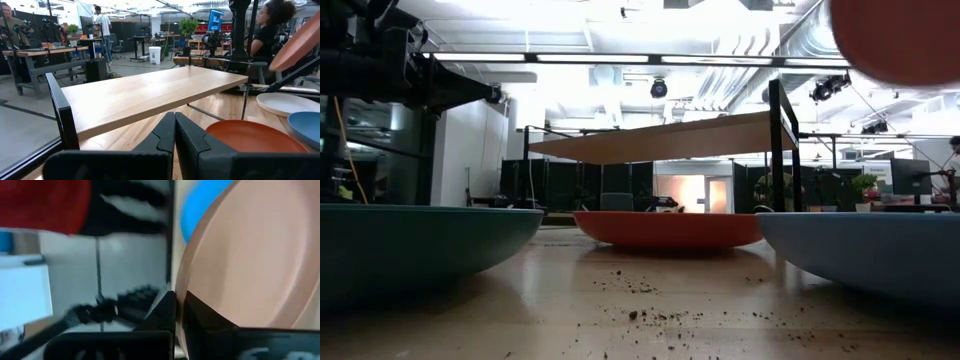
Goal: Place and stack plates onto a shelf
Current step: Put the orange plate on the shelf
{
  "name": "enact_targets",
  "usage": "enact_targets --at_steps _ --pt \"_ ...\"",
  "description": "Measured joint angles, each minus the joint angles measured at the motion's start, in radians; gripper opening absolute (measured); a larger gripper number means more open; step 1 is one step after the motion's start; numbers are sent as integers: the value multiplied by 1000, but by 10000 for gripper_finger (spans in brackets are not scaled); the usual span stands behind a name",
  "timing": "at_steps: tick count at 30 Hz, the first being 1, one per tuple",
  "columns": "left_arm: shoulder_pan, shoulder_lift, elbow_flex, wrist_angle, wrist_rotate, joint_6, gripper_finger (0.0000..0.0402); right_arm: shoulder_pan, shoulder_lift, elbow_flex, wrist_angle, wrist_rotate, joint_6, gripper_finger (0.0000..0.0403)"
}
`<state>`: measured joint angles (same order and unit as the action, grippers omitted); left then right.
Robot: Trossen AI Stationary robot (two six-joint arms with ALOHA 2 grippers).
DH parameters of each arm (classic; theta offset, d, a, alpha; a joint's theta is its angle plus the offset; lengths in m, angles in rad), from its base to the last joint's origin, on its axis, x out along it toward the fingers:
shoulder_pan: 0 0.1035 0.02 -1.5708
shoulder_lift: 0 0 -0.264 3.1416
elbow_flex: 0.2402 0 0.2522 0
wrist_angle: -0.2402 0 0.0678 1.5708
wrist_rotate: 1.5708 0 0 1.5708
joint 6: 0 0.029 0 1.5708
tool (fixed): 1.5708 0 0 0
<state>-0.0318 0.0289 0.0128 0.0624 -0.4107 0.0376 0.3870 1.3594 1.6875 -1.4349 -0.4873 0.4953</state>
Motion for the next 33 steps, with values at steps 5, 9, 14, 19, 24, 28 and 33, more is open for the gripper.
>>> enact_targets --at_steps 5,9,14,19,24,28,33 --pt "0 0 0 0 0 0 0 -52 0 156 87 161 -62 0" --pt "0 0 0 0 0 0 0 -111 1 234 186 277 -164 0" --pt "0 0 0 0 0 0 0 -197 4 225 299 313 -329 0" --pt "0 0 0 0 0 0 0 -292 65 200 301 319 -473 0" --pt "0 0 0 0 0 0 0 -355 179 195 252 322 -611 0" --pt "0 0 0 0 0 0 0 -388 278 195 221 415 -761 0" --pt "0 0 0 0 0 0 0 -449 409 195 273 546 -930 0"
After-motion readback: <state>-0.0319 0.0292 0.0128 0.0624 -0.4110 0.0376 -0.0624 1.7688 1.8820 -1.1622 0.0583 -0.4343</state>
